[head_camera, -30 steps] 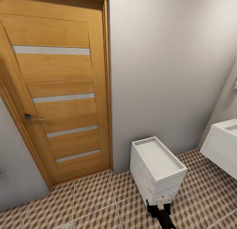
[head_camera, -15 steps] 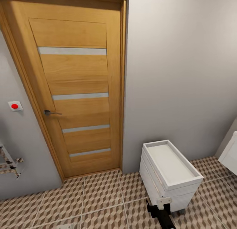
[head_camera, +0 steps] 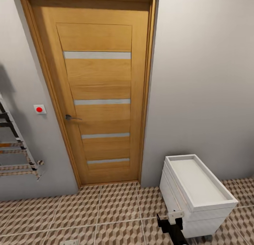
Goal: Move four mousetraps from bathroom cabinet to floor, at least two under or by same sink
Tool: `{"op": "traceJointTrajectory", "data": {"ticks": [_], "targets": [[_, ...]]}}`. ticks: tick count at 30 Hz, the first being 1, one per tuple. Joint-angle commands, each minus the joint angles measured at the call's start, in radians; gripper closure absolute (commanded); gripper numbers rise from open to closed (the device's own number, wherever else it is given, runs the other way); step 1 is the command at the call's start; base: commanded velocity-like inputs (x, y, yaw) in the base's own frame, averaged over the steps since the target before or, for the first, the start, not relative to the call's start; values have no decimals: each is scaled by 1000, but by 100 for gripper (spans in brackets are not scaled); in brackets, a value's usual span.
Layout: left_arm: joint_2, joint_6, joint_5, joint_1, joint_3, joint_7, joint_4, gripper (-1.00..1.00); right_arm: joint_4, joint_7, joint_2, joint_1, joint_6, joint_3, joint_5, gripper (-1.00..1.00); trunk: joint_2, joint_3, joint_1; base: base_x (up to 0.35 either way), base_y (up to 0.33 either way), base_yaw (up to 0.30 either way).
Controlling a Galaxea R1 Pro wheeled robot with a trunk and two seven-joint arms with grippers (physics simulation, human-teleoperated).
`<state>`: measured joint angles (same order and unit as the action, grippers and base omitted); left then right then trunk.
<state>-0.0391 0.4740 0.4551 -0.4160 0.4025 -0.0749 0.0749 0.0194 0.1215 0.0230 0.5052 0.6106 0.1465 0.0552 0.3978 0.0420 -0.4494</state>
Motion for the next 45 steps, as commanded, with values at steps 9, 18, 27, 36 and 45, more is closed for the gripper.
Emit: {"op": "traceJointTrajectory", "data": {"ticks": [9,18,27,36,45], "targets": [[1,5,4,-2,9,-3,3,-100,-1,10,0,1,1,7,6,-100,2,2,-1,0,0,241],[1,5,4,-1,9,-3,3,-100,-1,10,0,1,1,7,6,-100,2,2,-1,0,0,235],[1,5,4,-2,9,-3,3,-100,-1,10,0,1,1,7,6,-100,2,2,-1,0,0,209],[1,5,4,-1,9,-3,3,-100,-1,10,0,1,1,7,6,-100,2,2,-1,0,0,169],[1,5,4,-1,9,-3,3,-100,-1,10,0,1,1,7,6,-100,2,2,-1,0,0,161]]}}
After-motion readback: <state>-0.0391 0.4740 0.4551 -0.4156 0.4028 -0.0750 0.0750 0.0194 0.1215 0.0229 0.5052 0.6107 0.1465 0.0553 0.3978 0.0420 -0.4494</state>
